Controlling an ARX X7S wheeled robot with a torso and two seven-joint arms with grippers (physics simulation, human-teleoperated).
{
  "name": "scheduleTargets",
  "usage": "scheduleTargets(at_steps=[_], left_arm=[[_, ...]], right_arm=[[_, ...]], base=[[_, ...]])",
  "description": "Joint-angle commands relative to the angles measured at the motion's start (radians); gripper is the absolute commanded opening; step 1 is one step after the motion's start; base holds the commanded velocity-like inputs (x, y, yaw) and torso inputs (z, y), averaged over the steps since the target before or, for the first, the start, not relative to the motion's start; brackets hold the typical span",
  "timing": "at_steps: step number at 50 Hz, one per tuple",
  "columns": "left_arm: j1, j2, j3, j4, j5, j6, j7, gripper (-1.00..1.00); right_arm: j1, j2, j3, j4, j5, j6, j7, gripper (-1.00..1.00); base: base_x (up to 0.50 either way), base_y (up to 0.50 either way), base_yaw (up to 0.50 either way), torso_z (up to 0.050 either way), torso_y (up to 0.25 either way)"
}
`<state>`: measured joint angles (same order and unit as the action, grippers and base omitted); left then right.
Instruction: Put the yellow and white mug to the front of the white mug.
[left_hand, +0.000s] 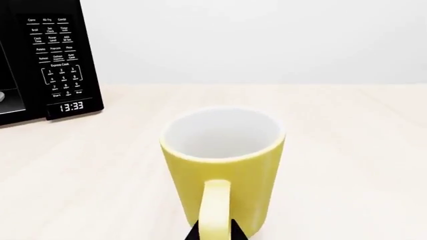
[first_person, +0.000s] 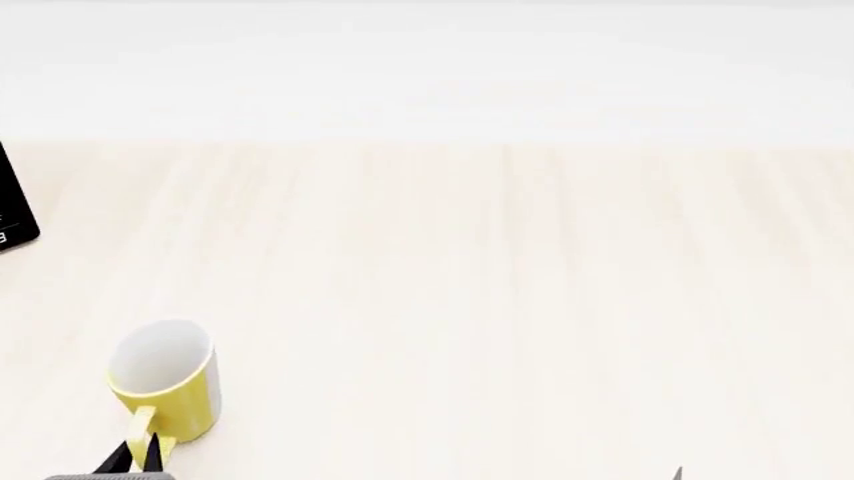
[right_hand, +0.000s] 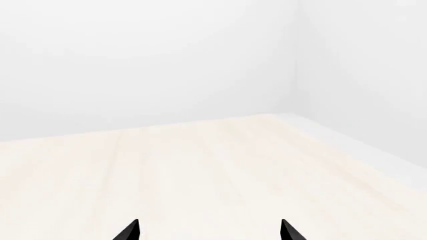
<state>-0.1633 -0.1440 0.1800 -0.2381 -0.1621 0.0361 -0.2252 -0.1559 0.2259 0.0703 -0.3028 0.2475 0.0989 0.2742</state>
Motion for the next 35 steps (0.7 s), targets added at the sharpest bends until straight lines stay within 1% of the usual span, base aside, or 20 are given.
scheduleTargets(at_steps=[1,9,19,29,31,32,34,35], left_arm=[[0.003,-0.006,0.011,-0.004,-0.021,0.018,0.012,-1.0],[0.019,-0.021,0.006,0.041,-0.052,0.011,0.025,-1.0],[0.053,-0.04,-0.003,0.147,-0.083,-0.019,0.015,-1.0],[0.075,-0.075,0.0,0.294,-0.104,-0.067,0.012,-1.0],[0.067,-0.08,0.004,0.293,-0.104,-0.068,0.02,-1.0],[0.061,-0.081,0.001,0.292,-0.131,-0.072,0.038,-1.0],[0.034,-0.087,0.013,0.257,-0.095,-0.053,0.039,-1.0],[0.022,-0.089,0.012,0.252,-0.128,-0.064,0.066,-1.0]], right_arm=[[-0.002,0.005,-0.002,-0.002,0.004,0.001,0.008,1.0],[-0.005,0.007,-0.002,-0.006,0.009,-0.002,0.012,1.0],[-0.004,0.011,-0.006,-0.005,0.011,-0.003,0.016,1.0],[-0.005,0.014,-0.01,-0.006,0.014,-0.006,0.02,1.0],[-0.004,0.015,-0.011,-0.005,0.014,-0.006,0.021,1.0],[-0.004,0.015,-0.012,-0.004,0.015,-0.007,0.02,1.0],[-0.004,0.016,-0.013,-0.001,0.016,-0.009,0.02,1.0],[-0.003,0.016,-0.013,0.0,0.015,-0.008,0.021,1.0]], base=[[0.0,0.0,0.0,0.0,0.0],[0.0,0.0,0.0,0.0,0.0],[0.0,0.0,0.0,0.0,0.0],[0.0,0.0,0.0,0.0,0.0],[0.0,0.0,0.0,0.0,0.0],[0.0,0.0,0.0,0.0,0.0],[0.0,0.0,0.0,0.0,0.0],[0.0,0.0,0.0,0.0,0.0]])
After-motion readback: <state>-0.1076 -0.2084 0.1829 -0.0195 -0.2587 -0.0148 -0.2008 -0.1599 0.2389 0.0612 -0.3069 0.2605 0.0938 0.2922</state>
